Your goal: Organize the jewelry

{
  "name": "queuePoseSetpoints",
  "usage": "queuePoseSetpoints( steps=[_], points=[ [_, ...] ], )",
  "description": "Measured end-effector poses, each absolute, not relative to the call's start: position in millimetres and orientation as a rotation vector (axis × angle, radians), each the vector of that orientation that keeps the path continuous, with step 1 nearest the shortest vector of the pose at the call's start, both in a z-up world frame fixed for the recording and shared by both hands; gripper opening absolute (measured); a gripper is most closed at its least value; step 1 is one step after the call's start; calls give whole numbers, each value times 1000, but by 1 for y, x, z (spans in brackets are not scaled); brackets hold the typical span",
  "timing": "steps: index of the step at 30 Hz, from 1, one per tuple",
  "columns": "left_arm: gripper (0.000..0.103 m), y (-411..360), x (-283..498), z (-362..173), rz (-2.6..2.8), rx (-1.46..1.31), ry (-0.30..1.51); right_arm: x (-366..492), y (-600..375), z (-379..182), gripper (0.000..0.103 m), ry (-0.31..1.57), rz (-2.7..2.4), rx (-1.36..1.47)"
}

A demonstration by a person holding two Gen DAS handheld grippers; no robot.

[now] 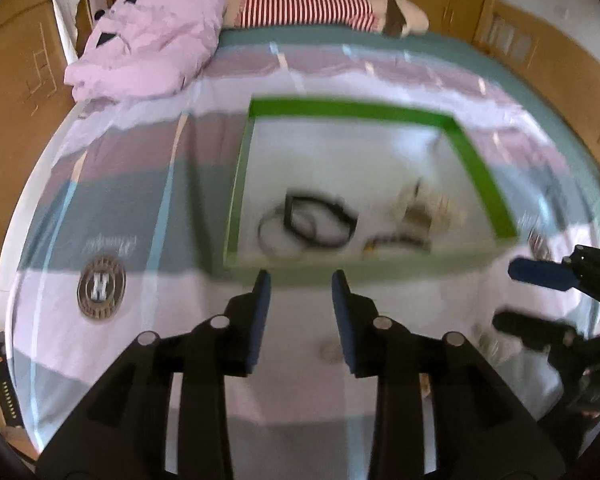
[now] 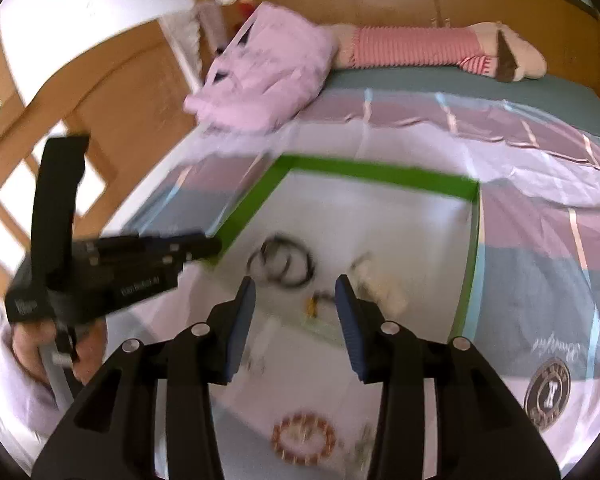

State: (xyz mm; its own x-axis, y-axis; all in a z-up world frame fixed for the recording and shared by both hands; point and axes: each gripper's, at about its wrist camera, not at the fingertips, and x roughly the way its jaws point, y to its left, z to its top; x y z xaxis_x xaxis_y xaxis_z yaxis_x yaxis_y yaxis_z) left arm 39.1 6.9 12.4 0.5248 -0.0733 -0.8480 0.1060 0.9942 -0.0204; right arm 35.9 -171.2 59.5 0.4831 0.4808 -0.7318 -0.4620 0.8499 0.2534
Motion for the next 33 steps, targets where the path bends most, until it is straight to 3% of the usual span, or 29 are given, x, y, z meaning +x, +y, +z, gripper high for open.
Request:
queuePoseSetpoints(
  steps=[4,13,17,22,33],
  points=[
    [32,2,35,-22,-97,52,1131,6,-161,24,48,1024,609,-138],
    [35,-19,40,-59,-66,120,1207,-15,-164,-44,45,1234,559,-316],
    [38,-7,43,-58,-52,74,1208,-21,-143,-44,37,1224,700,-250],
    [38,-18,35,-53,-123,99,1212,-9,-158,-13,37,1127,621,-211],
    [39,-73,10,-59,-287,286,1178,10,-208,-37,37,1241,389,-219]
  ],
)
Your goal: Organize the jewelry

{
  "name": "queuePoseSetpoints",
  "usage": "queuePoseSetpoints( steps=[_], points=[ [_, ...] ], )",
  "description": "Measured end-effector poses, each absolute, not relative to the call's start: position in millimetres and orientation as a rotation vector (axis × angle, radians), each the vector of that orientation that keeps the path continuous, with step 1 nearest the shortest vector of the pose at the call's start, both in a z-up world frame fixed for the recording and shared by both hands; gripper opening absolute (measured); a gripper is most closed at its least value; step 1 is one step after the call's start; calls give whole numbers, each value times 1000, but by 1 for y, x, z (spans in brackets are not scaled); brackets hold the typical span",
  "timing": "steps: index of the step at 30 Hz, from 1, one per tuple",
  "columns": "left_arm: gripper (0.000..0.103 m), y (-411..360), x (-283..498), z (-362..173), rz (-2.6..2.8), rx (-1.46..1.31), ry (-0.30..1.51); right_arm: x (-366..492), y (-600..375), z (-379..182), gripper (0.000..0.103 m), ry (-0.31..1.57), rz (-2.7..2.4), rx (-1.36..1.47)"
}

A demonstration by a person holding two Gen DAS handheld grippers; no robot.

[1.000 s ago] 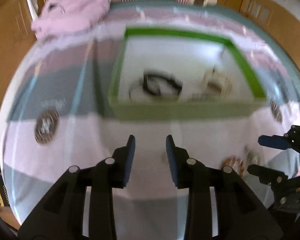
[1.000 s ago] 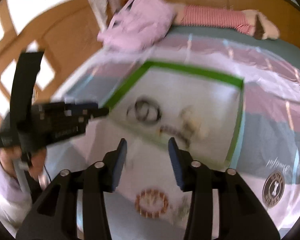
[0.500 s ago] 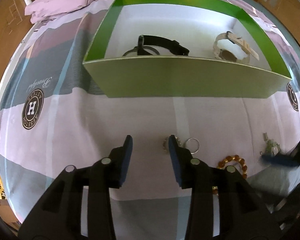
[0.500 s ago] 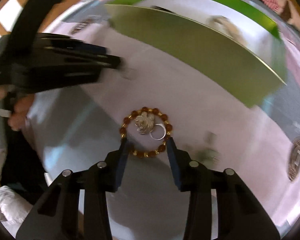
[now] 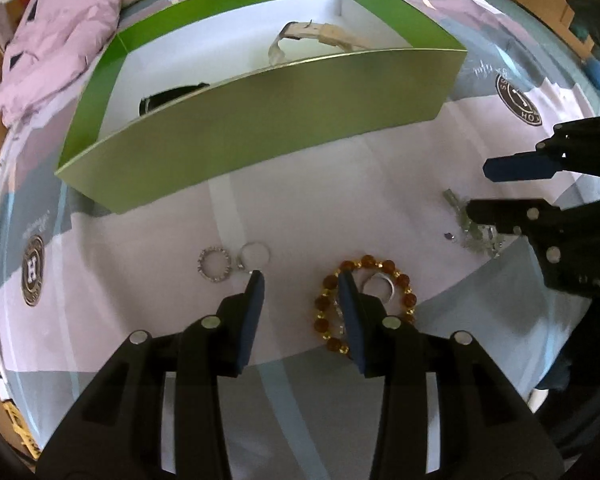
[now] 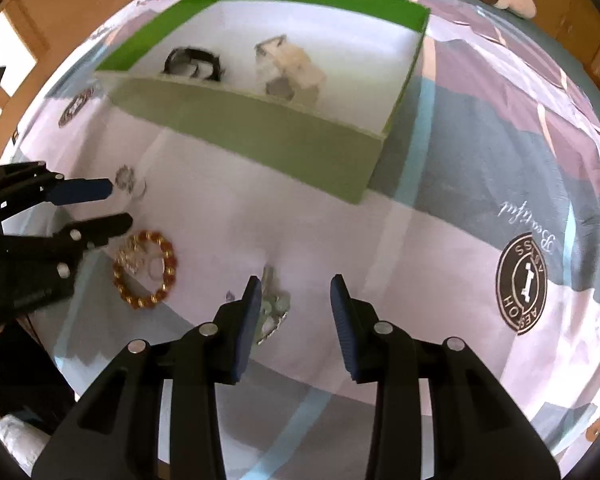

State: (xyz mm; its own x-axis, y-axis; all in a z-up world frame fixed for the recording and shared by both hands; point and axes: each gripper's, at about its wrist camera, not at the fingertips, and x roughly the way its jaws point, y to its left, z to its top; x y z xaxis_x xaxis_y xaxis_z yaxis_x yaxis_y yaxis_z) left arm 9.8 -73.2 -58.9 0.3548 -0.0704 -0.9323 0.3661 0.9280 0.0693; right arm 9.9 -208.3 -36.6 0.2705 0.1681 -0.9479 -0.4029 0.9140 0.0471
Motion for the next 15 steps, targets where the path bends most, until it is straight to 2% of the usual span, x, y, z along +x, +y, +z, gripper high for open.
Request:
queuePoseSetpoints(
  steps=[7,10,11,15],
  points=[
    [39,-60,15,-44,-313,212,1188,4,-191,-41,37,1257,451,-265],
    [43,-70,8,-42,-382,221,1204,1,-182,-50,36,1273,452,-321],
    [44,-74,5,-45,-385,247,1210,2,-179,-53,25,1276,451,-335],
    [44,-81,-1,-63,-370,310,1253,6,-180,-49,17,1259,446,-312]
  ],
)
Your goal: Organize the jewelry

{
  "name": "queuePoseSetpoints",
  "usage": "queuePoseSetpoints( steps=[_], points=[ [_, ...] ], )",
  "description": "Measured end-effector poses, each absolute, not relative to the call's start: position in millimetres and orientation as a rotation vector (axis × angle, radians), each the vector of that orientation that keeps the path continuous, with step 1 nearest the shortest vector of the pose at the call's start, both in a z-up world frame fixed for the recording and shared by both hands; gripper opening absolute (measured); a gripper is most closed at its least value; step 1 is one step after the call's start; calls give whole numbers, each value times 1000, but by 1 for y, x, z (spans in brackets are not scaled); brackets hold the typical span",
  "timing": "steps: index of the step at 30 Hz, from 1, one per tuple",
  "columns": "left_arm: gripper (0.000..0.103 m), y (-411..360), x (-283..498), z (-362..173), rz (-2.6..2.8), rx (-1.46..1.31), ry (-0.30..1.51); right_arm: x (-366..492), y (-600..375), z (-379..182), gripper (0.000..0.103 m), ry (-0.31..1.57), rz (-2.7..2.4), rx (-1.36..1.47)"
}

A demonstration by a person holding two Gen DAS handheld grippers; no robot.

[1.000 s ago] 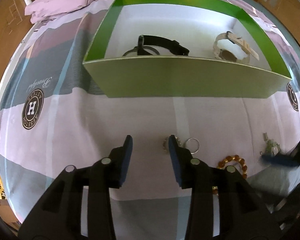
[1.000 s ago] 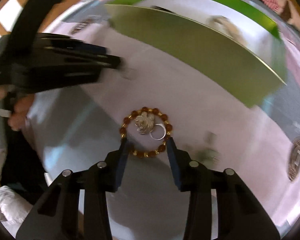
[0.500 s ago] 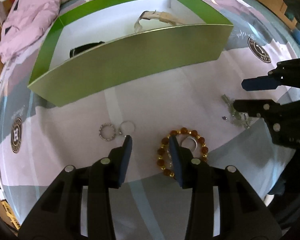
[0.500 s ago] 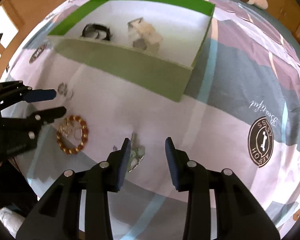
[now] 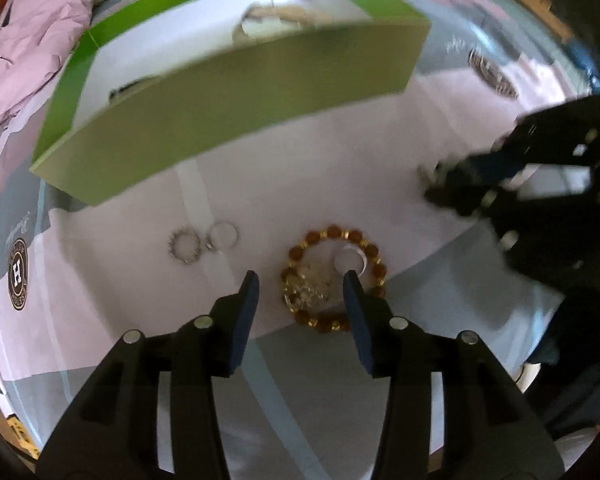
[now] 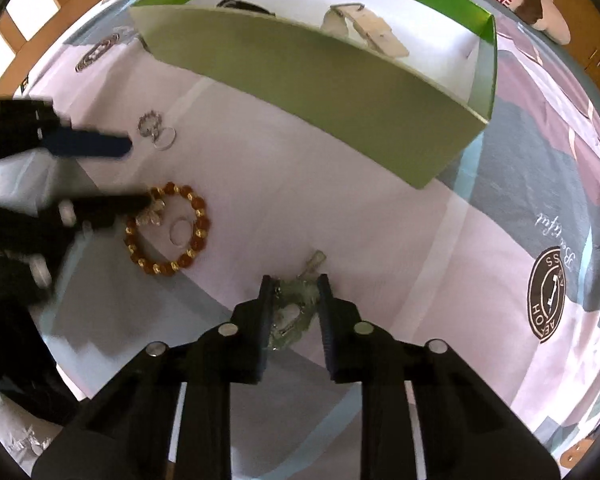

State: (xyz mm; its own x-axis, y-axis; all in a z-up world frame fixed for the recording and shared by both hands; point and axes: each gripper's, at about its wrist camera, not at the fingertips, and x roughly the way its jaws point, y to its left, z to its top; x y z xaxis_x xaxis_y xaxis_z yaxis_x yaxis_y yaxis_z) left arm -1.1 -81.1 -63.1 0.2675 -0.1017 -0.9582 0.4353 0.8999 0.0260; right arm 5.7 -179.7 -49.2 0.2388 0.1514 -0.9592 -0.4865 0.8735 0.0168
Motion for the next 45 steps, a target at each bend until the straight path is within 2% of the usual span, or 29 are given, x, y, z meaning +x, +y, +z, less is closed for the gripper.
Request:
queuePoseSetpoints(
  steps=[2,3,4,12,16,23,24,26,31,41,45],
  points=[
    [43,-78,0,-65,-364,295,1256,8,-182,-48,15,1256,436,-300],
    [28,-76,2,-64,-363,279,1251,9,-183,-47,15,1254,430,-297],
    [21,-76,2,-62,-360,269,1250,10,-185,-47,15,1251,420,-291],
    [21,-39,15,-38,-284,156,1193,25,-219,-28,19,1195,320,-95],
    [21,-28,24,-34,-258,119,1198,28,-224,-30,40,1206,299,-62],
    [21,-19,29,-36,-221,97,1207,17,-199,-45,43,1261,372,-187],
    [21,-18,30,-37,-218,91,1208,15,-194,-48,43,1266,379,-211],
    [21,-13,30,-36,-214,80,1207,11,-181,-53,19,1269,393,-269],
    [21,-7,33,-33,-196,53,1202,9,-172,-47,7,1225,429,-277],
    [22,10,38,-31,-148,2,1212,19,-186,-16,7,1107,411,-170],
    [22,6,37,-33,-157,17,1213,24,-190,-21,9,1125,375,-164]
  ],
)
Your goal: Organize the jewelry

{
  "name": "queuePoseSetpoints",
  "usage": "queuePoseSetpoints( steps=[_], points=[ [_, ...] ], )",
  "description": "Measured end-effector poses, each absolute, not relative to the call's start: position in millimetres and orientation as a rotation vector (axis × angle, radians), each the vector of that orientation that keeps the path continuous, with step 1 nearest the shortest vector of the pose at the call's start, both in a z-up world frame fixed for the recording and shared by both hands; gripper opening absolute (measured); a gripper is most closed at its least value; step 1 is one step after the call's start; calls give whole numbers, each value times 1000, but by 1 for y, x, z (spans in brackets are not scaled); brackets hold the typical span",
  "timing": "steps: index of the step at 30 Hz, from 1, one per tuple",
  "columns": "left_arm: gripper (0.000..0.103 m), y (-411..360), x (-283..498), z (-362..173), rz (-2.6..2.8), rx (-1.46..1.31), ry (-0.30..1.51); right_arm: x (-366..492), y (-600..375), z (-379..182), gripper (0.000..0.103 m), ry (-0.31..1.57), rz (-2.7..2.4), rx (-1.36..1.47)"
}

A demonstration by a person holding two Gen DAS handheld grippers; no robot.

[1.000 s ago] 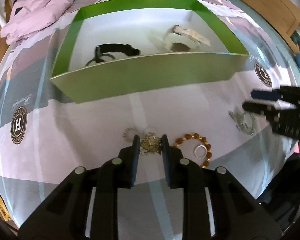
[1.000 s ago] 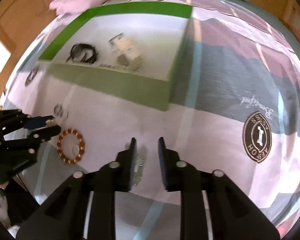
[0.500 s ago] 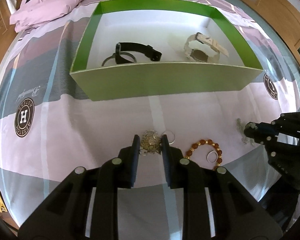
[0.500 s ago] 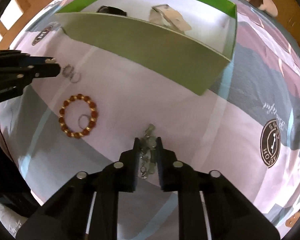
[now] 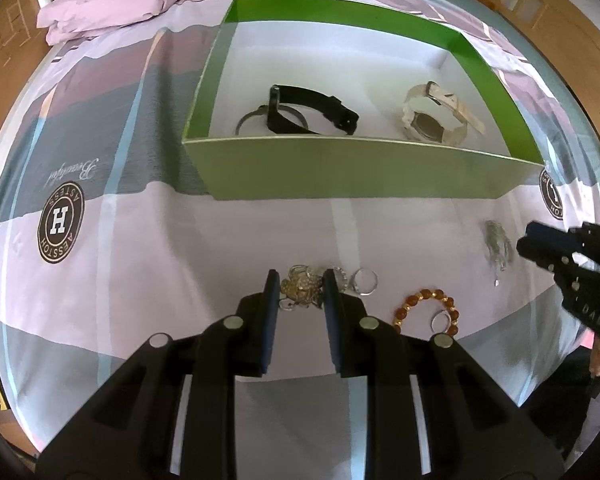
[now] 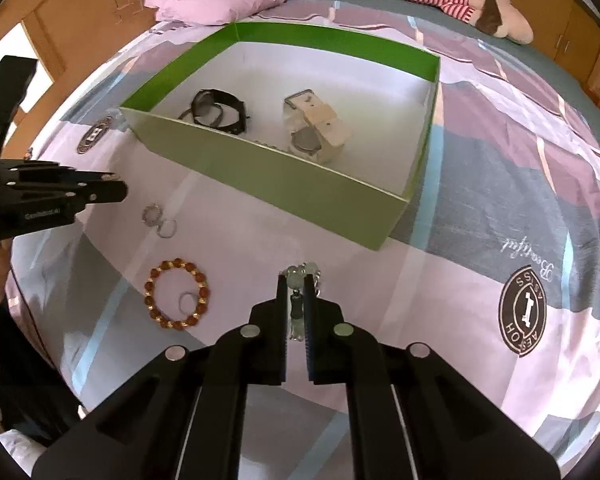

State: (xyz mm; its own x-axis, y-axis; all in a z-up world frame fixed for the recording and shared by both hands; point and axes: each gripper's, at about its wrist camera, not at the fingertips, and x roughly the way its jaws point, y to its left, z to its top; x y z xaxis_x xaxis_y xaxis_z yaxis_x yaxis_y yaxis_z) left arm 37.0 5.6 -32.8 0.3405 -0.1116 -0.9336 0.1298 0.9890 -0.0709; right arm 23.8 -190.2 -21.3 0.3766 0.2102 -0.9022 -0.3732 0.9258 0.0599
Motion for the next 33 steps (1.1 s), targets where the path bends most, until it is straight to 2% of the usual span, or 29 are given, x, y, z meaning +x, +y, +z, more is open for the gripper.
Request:
queuePoseSetpoints(
  steps=[2,5,6,7,8,11,21,22,25,27,31,32,33],
  points=[
    [22,4,37,-33,-157,19,1213,27,-200,-23,23,1134,351,-132],
    [22,5,38,-34,-153,18,1216,29,-210,-19,25,1130,328,-72],
    [22,5,39,-35,-152,17,1217,31,-213,-18,32,1126,310,-55],
    [22,5,38,-35,-151,18,1218,32,-216,-18,46,1125,292,-35],
    [22,5,39,-35,-151,19,1219,33,-218,-19,55,1129,284,-21],
    [22,3,39,-36,-146,28,1220,34,-216,-26,55,1169,298,-10],
    [22,5,33,-30,-119,47,1175,24,-156,-60,55,1186,352,-252],
    [22,6,33,-29,-117,44,1171,23,-151,-61,54,1177,354,-277],
    [22,8,35,-28,-115,44,1168,21,-138,-59,27,1150,401,-309],
    [22,9,36,-28,-111,43,1164,20,-130,-58,17,1137,416,-334],
    [22,10,36,-26,-108,41,1156,17,-120,-54,14,1115,461,-326],
    [22,10,36,-25,-109,41,1154,15,-119,-51,7,1102,476,-321],
    [22,9,36,-25,-109,43,1153,14,-118,-48,7,1086,481,-317]
  ],
)
